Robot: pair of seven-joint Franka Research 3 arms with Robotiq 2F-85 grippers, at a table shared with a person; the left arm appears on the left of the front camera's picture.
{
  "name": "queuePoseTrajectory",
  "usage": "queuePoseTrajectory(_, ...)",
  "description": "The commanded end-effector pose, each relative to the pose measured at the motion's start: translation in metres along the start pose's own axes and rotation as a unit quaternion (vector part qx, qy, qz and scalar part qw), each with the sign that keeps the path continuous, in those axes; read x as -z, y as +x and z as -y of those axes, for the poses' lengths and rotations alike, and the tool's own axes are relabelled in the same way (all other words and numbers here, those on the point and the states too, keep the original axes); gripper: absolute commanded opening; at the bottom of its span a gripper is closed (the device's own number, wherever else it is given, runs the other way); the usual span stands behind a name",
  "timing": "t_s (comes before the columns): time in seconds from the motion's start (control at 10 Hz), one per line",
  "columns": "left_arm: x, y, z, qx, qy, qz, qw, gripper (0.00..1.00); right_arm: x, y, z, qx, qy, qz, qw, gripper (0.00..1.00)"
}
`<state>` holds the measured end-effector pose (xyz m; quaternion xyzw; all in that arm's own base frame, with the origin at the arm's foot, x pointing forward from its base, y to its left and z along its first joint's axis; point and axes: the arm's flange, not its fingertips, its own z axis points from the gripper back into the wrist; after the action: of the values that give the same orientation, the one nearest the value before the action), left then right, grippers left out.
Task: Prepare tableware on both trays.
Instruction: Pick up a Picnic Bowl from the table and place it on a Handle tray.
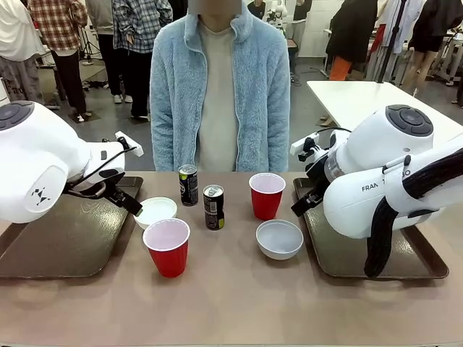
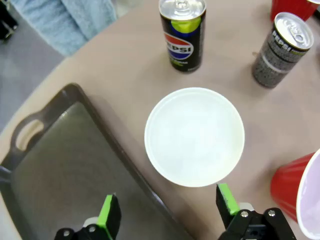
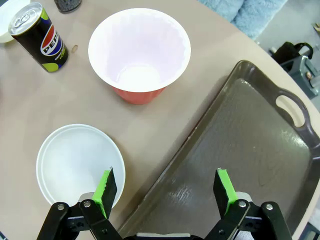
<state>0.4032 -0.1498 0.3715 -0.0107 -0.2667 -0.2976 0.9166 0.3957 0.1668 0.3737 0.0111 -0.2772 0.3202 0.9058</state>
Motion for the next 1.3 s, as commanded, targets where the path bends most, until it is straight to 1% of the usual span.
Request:
queuePoseTrajectory(0.0, 0.0, 0.0, 0.0, 0.0, 0.0, 0.0, 1.0, 1.0, 0.0, 0.0, 0.0, 0.0, 0.0, 0.0, 1.0, 1.0)
queuePoseTrajectory(0.4, 0.0, 0.0, 0.0, 0.0, 0.0, 0.0, 1.0, 1.0, 0.0, 0.0, 0.0, 0.0, 0.0, 0.0, 1.0, 1.0)
queuePoseTrajectory(0.5, -0.023, -0.014, 0.009, -0.004, 0.015, -0.026, 1.0, 1.0, -0.022, -0.009, -0.004, -0.002, 0.003, -0.003, 1.0, 1.0)
queuePoseTrajectory(0.6, -0.047, -0.024, 0.009, -0.006, -0.01, -0.036, 0.999, 1.0, -0.051, -0.018, -0.009, 0.01, 0.008, -0.009, 1.0, 1.0)
queuePoseTrajectory(0.7, -0.067, -0.03, 0.004, 0.0, -0.035, -0.062, 0.997, 1.0, -0.077, -0.028, -0.016, 0.014, 0.013, -0.017, 1.0, 1.0)
queuePoseTrajectory(0.8, -0.085, -0.043, 0.005, 0.013, -0.061, -0.086, 0.994, 1.0, -0.096, -0.044, -0.022, 0.015, 0.013, -0.04, 0.999, 1.0)
queuePoseTrajectory(0.9, -0.103, -0.06, 0.014, 0.018, -0.1, -0.105, 0.989, 1.0, -0.111, -0.069, -0.025, 0.029, 0.024, -0.072, 0.997, 1.0)
queuePoseTrajectory(1.1, -0.123, -0.079, 0.019, 0.018, -0.14, -0.14, 0.98, 1.0, -0.112, -0.106, -0.037, 0.048, 0.053, -0.134, 0.988, 1.0)
queuePoseTrajectory(1.2, -0.126, -0.092, 0.026, 0.011, -0.149, -0.155, 0.977, 1.0, -0.105, -0.131, -0.041, 0.066, 0.075, -0.172, 0.98, 1.0)
